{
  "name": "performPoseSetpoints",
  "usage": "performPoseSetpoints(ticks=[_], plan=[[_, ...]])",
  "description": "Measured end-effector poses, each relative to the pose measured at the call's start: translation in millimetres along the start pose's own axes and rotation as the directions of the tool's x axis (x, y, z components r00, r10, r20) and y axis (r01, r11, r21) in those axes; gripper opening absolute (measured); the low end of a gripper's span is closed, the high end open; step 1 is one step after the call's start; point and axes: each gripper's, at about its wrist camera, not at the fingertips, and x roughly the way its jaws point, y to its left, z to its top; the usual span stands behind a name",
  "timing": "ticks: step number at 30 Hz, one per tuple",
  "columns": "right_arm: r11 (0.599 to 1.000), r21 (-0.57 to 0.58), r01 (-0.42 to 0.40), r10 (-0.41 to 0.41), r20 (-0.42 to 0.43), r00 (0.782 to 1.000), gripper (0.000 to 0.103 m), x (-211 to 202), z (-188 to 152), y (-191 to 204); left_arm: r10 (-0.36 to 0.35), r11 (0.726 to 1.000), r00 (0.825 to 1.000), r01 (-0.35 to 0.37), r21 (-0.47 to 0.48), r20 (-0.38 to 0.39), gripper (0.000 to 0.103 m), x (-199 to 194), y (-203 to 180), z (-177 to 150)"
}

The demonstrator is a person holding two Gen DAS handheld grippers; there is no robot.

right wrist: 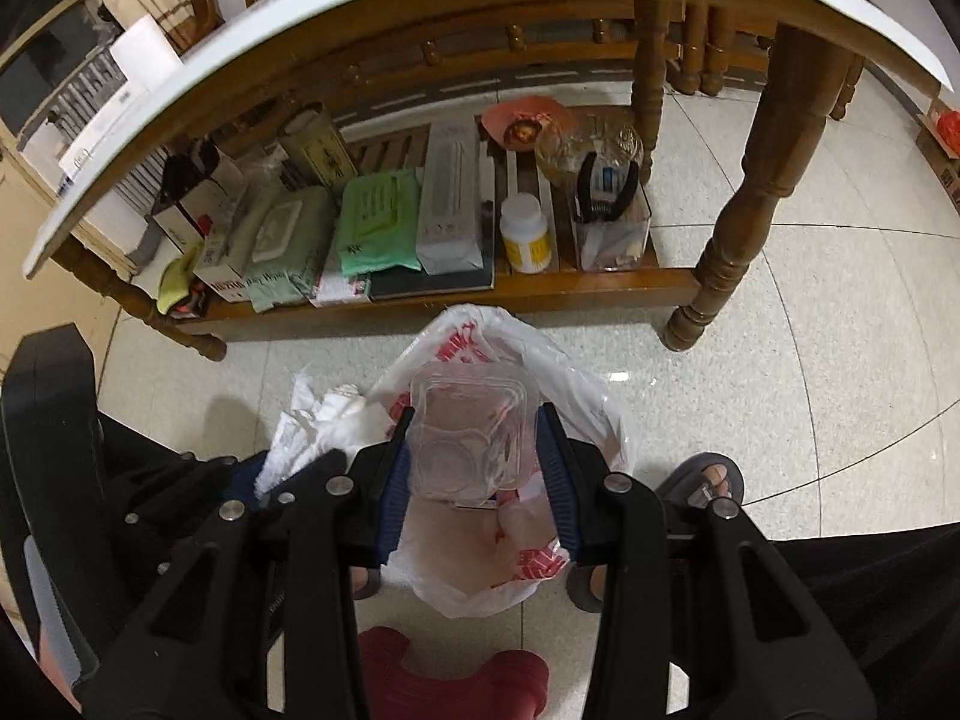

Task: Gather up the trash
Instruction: 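Carry the tissue and clear cup down over the white plastic bag, then open both tools to drop the tissue and cup into the bag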

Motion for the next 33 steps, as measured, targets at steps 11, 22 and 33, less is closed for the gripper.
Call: performPoseSetpoints(ticks=[11,22,33], plan=[[1.000,0.012,0.013,-0.013,-0.041,0.999,0.039,23,-3,-4,0.063,0.998,0.998,-0.063,-0.002,-0.023,0.021,28,-2,-5],[0.999,0.021,0.037,-0.035,-0.073,0.997,0.039,45,-3,-10,0.089,0.996,0.994,-0.090,0.002,-0.059,0.021,58,-4,-13],[0.998,0.035,0.050,-0.046,-0.112,0.993,0.040,65,-7,-14,0.076,0.997,0.992,-0.078,-0.016,-0.097,0.037,71,-2,-17]])
